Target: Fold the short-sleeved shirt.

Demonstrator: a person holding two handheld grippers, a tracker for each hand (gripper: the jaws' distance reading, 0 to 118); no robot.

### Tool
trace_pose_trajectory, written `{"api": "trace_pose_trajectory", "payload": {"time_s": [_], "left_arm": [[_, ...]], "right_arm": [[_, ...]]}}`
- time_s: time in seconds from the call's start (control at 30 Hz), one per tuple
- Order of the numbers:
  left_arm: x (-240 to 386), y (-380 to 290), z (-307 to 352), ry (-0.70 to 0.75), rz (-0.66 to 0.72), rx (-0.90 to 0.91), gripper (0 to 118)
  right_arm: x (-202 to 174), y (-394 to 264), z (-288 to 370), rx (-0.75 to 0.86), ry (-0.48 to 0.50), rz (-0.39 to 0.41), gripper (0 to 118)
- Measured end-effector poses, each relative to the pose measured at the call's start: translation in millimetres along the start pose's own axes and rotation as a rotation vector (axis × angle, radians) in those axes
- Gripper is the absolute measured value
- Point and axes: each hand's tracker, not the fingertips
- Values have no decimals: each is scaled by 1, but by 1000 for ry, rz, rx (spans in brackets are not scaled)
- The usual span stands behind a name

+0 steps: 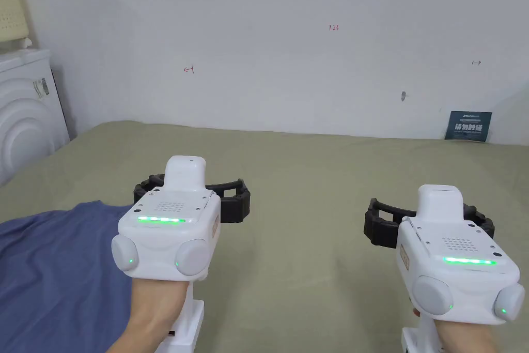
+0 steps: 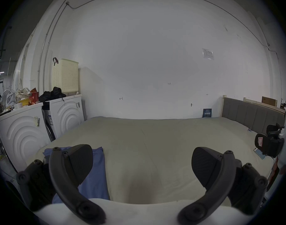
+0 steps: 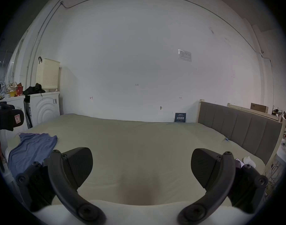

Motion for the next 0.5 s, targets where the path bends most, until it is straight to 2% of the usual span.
{"api": "trace_pose_trajectory", "payload": {"time_s": [0.5], "left_arm": [[-1,0,2,0,3,-6,118]], "right_arm": [[-1,-1,1,-2,1,12,118]]}}
